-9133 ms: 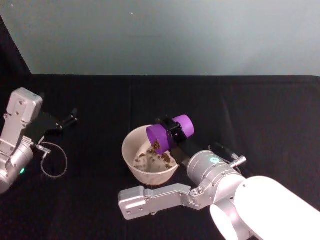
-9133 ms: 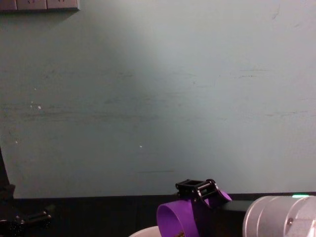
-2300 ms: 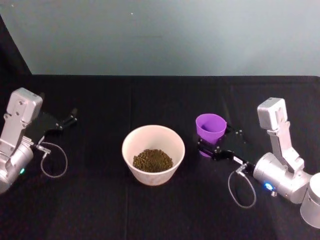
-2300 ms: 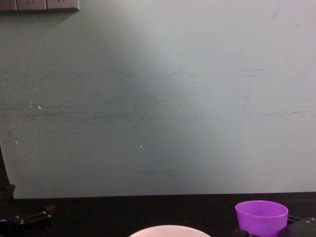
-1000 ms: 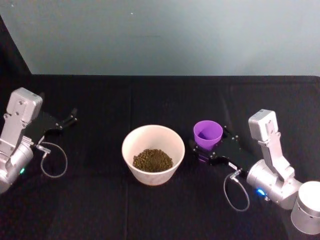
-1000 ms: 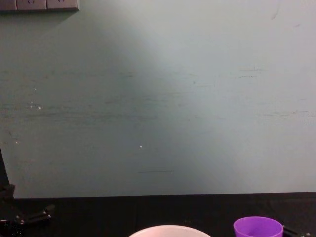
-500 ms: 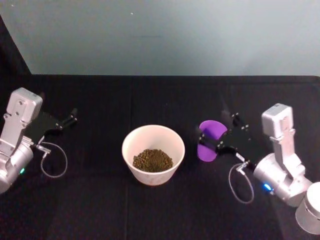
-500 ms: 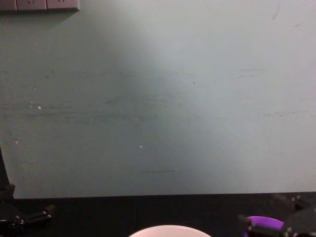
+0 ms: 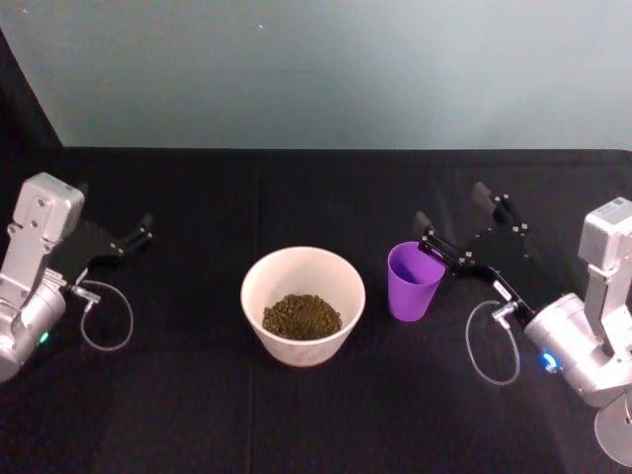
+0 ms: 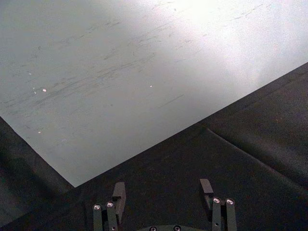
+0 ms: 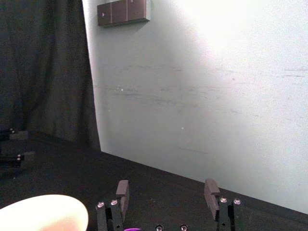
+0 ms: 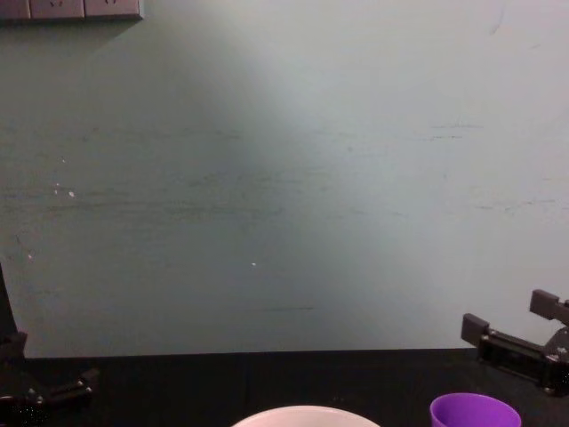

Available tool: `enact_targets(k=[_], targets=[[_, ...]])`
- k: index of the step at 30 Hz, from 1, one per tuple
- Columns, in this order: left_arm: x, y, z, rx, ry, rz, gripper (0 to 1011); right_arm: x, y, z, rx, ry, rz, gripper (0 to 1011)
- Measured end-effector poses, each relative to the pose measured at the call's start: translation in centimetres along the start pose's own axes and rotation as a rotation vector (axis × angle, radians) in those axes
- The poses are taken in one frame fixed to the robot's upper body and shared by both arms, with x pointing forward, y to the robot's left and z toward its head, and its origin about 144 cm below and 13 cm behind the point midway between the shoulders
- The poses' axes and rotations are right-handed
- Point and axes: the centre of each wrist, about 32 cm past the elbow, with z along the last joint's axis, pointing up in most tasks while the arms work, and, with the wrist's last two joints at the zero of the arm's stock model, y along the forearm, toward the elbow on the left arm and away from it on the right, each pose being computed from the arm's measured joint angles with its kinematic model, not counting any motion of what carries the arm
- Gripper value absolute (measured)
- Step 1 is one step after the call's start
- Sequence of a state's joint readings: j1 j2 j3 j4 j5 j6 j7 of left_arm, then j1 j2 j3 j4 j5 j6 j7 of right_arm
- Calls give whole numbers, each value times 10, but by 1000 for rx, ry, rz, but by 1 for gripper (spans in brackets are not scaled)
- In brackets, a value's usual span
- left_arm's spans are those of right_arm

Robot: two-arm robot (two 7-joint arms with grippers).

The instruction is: Pick up the cup and pour the mung beans from the cup into the bowl.

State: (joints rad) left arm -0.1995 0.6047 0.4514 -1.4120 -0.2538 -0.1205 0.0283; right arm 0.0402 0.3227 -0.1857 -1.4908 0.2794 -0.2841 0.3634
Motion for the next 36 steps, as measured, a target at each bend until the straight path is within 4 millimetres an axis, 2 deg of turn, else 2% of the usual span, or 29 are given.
enact_targets(k=[9, 18, 28, 36], targets=[[0, 0, 0, 0, 0, 0, 1000, 5, -11, 4, -69, -6, -95, 1004], [0, 0, 0, 0, 0, 0, 1000, 11, -24, 4, -226, -1, -231, 1004], [0, 0, 0, 0, 0, 0, 1000, 10, -23, 7, -309, 4, -259, 1004], [0, 0, 0, 0, 0, 0, 1000, 10, -23, 6, -302, 3, -258, 1004]])
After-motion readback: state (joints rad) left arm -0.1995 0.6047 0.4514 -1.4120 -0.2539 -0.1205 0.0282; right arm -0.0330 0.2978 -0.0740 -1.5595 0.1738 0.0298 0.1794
